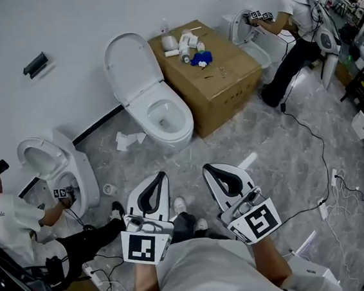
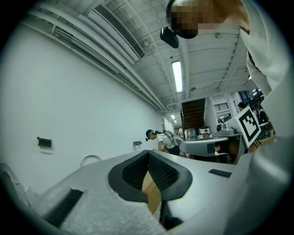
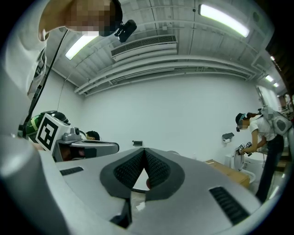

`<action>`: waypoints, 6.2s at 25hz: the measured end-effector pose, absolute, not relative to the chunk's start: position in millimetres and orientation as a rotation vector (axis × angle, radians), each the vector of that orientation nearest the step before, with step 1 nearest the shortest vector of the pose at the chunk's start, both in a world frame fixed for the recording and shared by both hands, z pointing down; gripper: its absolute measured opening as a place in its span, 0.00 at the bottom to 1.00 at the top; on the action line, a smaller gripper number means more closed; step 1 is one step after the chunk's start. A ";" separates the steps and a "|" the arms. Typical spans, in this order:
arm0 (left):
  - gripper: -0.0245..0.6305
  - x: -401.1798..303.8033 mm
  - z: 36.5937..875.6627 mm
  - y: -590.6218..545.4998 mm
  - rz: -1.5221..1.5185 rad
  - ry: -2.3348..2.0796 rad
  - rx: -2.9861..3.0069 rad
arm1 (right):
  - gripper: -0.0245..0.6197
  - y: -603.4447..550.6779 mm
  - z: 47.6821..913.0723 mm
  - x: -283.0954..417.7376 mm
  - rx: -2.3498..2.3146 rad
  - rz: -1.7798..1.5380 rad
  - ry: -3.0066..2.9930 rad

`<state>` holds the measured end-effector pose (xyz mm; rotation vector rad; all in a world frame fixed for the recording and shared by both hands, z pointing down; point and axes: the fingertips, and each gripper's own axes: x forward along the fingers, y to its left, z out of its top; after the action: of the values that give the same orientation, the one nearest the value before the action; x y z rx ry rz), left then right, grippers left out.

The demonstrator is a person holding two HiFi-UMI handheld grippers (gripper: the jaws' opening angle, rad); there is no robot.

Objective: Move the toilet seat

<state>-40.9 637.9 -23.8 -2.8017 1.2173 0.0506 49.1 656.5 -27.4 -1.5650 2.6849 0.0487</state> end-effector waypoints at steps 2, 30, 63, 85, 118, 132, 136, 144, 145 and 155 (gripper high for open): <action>0.05 -39.4 -21.8 621.8 0.046 1.209 -2.818 | 0.05 640.5 -27.3 48.8 -1.578 0.050 2.683; 0.05 -18.8 -2.9 421.6 0.029 1.144 -2.938 | 0.05 440.3 -16.0 64.3 -1.680 0.011 2.677; 0.05 26.7 13.4 212.7 0.041 1.267 -2.927 | 0.06 223.6 15.6 109.5 -1.588 -0.079 2.794; 0.05 3.9 109.8 117.8 -0.098 1.244 -3.118 | 0.06 129.6 101.8 91.4 -1.723 -0.277 2.842; 0.16 14.0 333.0 135.3 -0.483 1.486 -3.183 | 0.07 138.3 325.0 130.6 -1.673 -0.747 2.985; 0.26 6.0 466.3 155.6 -0.674 1.555 -3.221 | 0.24 144.4 458.3 140.4 -1.698 -0.960 3.011; 0.30 6.2 496.0 160.5 -0.709 1.586 -3.243 | 0.27 145.0 492.8 148.4 -1.730 -1.029 2.997; 0.35 4.9 548.0 163.9 -0.814 1.581 -3.210 | 0.33 157.9 542.3 156.3 -1.759 -1.127 2.992; 0.37 4.9 554.2 165.5 -0.828 1.588 -3.209 | 0.34 160.0 547.4 157.2 -1.758 -1.139 2.991; 0.48 2.2 608.4 172.1 -0.867 1.755 -3.196 | 0.43 174.7 604.1 167.4 -1.786 -1.286 2.951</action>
<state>2.2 172.1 608.4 -3.1964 1.7550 -0.8672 167.4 174.7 604.1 -1.7859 2.9507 -1.2861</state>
